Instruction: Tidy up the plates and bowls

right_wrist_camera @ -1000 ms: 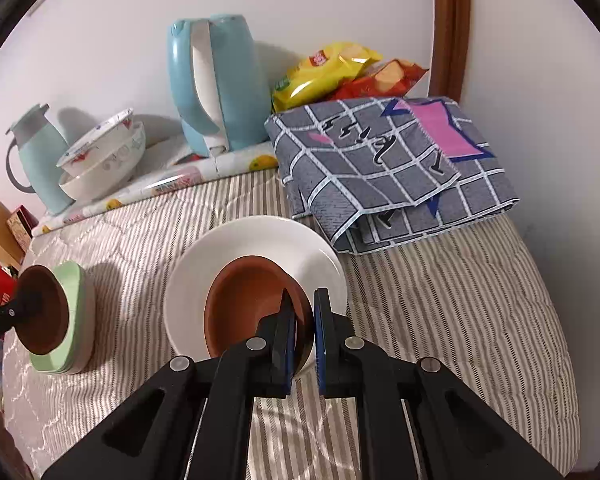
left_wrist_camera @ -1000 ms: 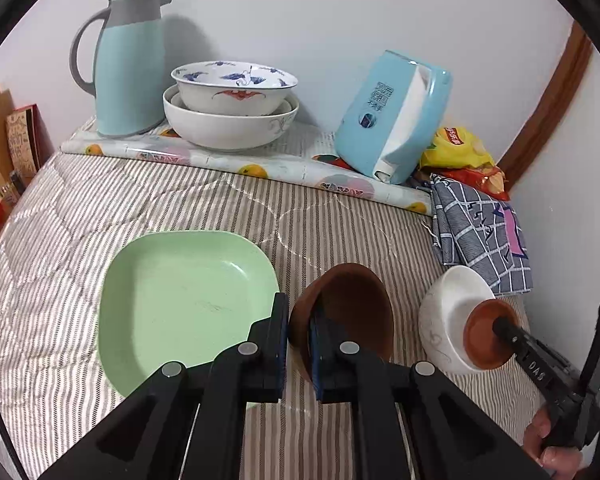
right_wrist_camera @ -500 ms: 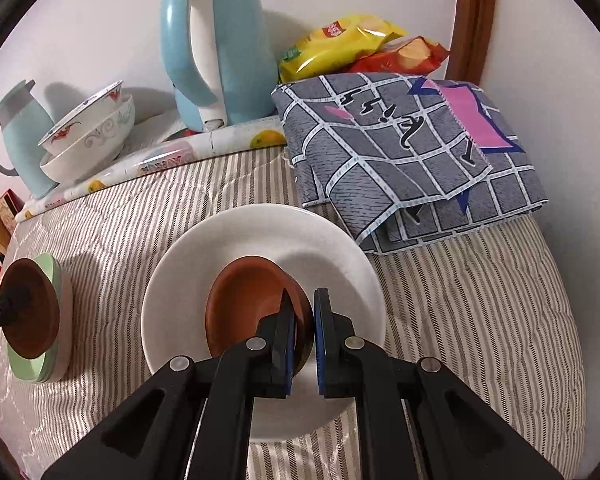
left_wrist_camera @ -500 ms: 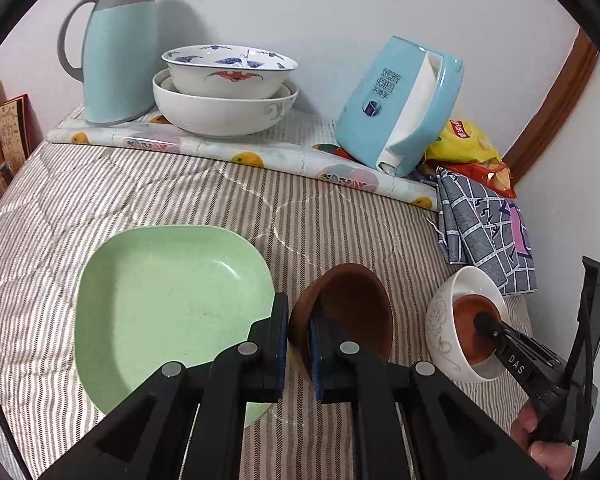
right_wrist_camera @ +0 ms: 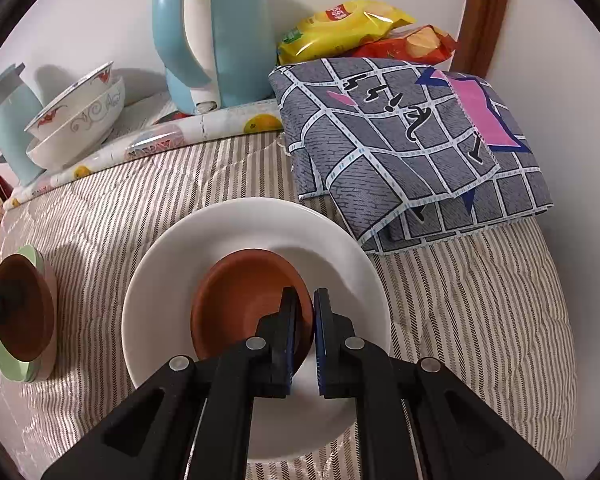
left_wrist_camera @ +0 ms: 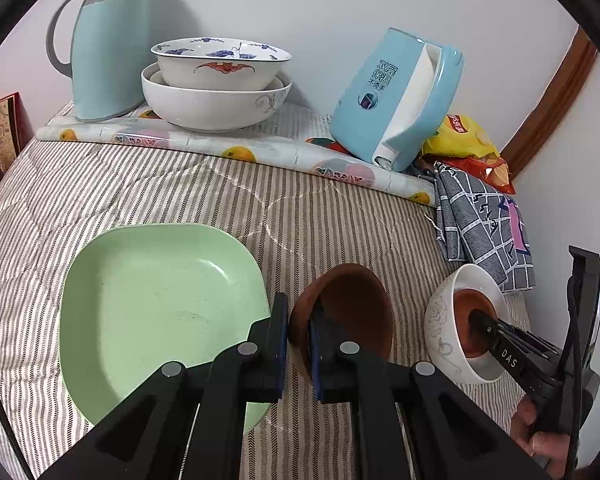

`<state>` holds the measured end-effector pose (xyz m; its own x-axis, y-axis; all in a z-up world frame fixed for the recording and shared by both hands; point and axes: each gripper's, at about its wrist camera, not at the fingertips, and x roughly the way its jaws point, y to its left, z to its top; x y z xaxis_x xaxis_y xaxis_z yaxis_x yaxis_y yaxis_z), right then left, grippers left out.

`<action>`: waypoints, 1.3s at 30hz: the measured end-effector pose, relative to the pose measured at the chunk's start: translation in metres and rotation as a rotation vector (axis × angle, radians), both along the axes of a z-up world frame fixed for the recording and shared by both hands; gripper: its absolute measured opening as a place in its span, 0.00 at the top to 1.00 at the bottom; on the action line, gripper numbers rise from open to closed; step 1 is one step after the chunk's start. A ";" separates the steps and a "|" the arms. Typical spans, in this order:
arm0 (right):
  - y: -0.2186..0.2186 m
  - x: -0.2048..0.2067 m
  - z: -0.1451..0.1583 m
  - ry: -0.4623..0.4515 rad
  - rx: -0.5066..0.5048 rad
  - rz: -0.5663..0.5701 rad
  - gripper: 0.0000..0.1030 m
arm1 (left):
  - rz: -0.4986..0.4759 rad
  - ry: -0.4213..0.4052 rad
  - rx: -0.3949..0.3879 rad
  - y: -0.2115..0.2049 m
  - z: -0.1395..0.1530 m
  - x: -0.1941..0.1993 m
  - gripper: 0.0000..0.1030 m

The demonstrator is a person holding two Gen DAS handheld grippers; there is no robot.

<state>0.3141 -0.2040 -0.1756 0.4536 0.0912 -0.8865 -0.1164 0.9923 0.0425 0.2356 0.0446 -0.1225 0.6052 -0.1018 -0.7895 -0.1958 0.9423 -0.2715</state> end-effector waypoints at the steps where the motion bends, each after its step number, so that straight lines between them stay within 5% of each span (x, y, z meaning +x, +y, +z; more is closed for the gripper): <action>1: 0.002 0.000 -0.001 0.002 -0.008 0.003 0.91 | 0.001 0.003 0.000 0.000 -0.001 0.001 0.90; 18: 0.021 0.003 -0.011 0.039 -0.144 0.050 0.82 | 0.004 -0.005 0.014 0.004 0.005 -0.002 0.90; 24: 0.021 0.000 -0.008 0.033 -0.119 0.055 0.71 | 0.003 -0.012 0.020 0.005 0.010 -0.008 0.90; 39: -0.005 -0.041 0.051 -0.100 0.017 0.020 0.65 | -0.027 -0.061 0.039 -0.018 0.039 -0.035 0.90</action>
<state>0.2735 -0.2093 -0.1243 0.5380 0.1155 -0.8350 -0.1406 0.9890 0.0462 0.2011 0.0262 -0.0836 0.6500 -0.0890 -0.7547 -0.1540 0.9571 -0.2455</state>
